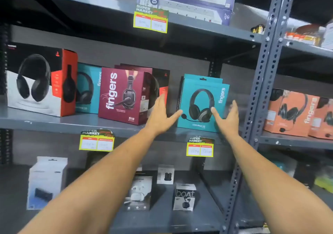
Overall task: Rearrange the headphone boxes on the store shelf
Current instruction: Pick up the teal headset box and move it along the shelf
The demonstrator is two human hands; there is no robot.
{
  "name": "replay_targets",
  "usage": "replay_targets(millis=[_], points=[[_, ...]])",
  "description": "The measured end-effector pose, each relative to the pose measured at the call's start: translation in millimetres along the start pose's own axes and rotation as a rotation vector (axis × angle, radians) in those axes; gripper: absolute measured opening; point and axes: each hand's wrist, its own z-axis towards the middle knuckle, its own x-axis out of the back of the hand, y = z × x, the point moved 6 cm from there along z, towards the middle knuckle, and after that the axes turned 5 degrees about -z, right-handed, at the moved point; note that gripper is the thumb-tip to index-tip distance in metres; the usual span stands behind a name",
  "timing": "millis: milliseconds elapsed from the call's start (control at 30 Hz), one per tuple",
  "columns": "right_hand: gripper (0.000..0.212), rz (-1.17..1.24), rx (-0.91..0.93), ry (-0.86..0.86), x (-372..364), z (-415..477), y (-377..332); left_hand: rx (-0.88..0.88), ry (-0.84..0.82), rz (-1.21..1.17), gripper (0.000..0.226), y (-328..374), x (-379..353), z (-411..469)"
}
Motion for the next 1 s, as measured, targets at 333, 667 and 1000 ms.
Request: replay_targets(millis=[333, 667, 1000], points=[[0.088, 0.388, -0.258, -0.483, -35, 14, 38, 0.308, -0.151, -0.450, 0.065, -48, -45, 38], [0.085, 0.414, -0.326, -0.478, -32, 16, 53, 0.343, -0.296, -0.260, 0.096, -53, -70, 47], [0.097, 0.357, -0.334, -0.521, -28, 17, 51, 0.383, -0.293, -0.230, 0.107, -51, -71, 48]])
